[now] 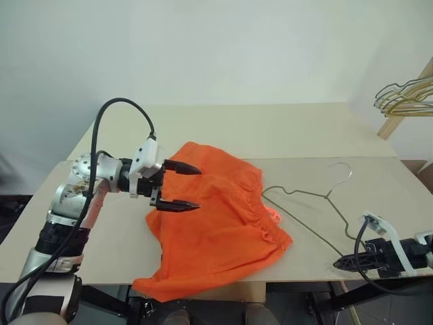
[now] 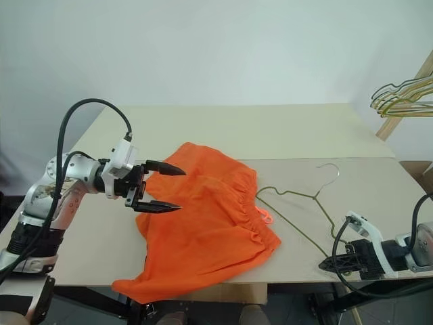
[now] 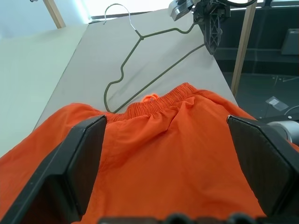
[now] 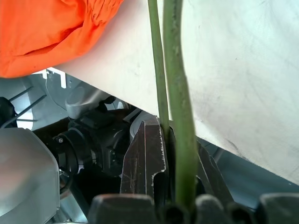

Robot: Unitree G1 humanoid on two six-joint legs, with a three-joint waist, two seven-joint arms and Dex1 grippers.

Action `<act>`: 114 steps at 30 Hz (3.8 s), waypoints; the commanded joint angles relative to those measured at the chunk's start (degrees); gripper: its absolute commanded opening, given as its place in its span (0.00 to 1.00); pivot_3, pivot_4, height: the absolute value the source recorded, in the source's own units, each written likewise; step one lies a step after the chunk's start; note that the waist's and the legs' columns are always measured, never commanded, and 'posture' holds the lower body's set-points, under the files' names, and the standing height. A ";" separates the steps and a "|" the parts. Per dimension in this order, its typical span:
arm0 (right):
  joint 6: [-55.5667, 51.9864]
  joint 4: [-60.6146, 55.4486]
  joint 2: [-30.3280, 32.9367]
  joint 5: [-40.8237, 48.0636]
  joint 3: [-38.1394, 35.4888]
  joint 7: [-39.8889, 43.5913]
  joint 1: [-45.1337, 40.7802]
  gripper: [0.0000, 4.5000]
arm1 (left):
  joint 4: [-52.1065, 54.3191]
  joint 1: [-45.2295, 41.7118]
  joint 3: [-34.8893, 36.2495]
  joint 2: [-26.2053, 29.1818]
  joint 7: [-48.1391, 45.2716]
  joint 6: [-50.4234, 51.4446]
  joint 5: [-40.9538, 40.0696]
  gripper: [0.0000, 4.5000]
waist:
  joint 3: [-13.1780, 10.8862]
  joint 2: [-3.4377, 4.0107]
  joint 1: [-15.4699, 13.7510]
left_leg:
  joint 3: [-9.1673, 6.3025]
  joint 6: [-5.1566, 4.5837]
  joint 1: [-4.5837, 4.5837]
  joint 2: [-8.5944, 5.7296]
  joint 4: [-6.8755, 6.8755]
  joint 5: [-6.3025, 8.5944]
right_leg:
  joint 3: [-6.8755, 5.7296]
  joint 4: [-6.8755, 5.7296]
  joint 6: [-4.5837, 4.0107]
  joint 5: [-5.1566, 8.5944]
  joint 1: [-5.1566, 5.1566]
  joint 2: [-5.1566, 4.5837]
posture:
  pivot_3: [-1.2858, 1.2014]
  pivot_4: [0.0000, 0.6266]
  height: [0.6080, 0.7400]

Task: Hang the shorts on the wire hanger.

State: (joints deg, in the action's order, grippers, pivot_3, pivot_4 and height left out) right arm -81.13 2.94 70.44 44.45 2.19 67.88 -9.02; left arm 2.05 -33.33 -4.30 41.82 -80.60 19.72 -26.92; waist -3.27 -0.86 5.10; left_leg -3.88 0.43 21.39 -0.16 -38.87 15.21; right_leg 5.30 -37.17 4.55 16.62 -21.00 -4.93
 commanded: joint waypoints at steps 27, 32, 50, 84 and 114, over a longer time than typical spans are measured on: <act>4.79 -5.52 8.74 5.72 -0.45 18.22 6.64 0.00 | 3.12 2.39 2.11 2.29 1.43 -2.17 0.00 0.99 | 0.02 0.03 -2.69 | 0.03 0.00 -0.02 0.01 0.00 0.00 | -0.03 -0.02 -0.01 -0.01 -0.01 0.02 | 0.51 0.02 1.00; 5.78 -3.70 9.24 4.27 -1.82 17.30 8.85 0.00 | 3.47 2.68 2.11 2.17 1.70 -1.97 -0.16 0.99 | 0.02 0.03 -3.04 | 0.03 0.01 -0.01 0.01 -0.03 0.00 | -0.06 -0.02 -0.02 -0.02 -0.02 0.01 | 0.50 0.03 1.00; 8.30 -6.48 6.38 1.10 2.34 15.17 11.90 0.00 | 1.36 -0.39 0.44 1.56 -0.40 -1.65 0.14 0.99 | 0.00 0.01 -2.47 | 0.08 0.00 -0.04 0.07 -0.01 0.00 | -0.03 -0.01 -0.01 -0.02 0.01 0.08 | 0.50 0.05 1.00; 8.86 -8.56 4.45 0.36 7.07 14.88 10.36 0.00 | 6.70 2.59 0.83 2.15 1.86 0.98 -0.88 0.99 | -0.05 -0.01 -3.63 | 0.08 0.00 -0.04 0.10 -0.01 0.00 | -0.03 0.00 -0.04 -0.03 -0.01 0.12 | 0.51 0.06 1.00; 0.92 -5.39 -8.20 0.88 13.67 9.93 -7.50 0.00 | 5.78 1.49 0.32 2.20 2.37 -0.15 0.02 0.99 | -0.13 -0.09 -3.48 | -0.01 0.00 -0.07 0.20 0.00 0.00 | -0.07 -0.01 -0.10 -0.06 -0.02 0.26 | 0.51 0.04 1.00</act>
State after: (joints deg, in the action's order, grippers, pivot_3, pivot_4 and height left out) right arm -78.44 -3.92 63.92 45.10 16.64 79.18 -13.77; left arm 7.80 -30.52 -4.50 44.10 -78.64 20.10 -27.01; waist -3.40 -0.95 1.62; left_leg -3.89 0.44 21.33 0.08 -38.87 15.21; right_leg 5.25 -37.18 4.43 16.54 -21.03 -4.61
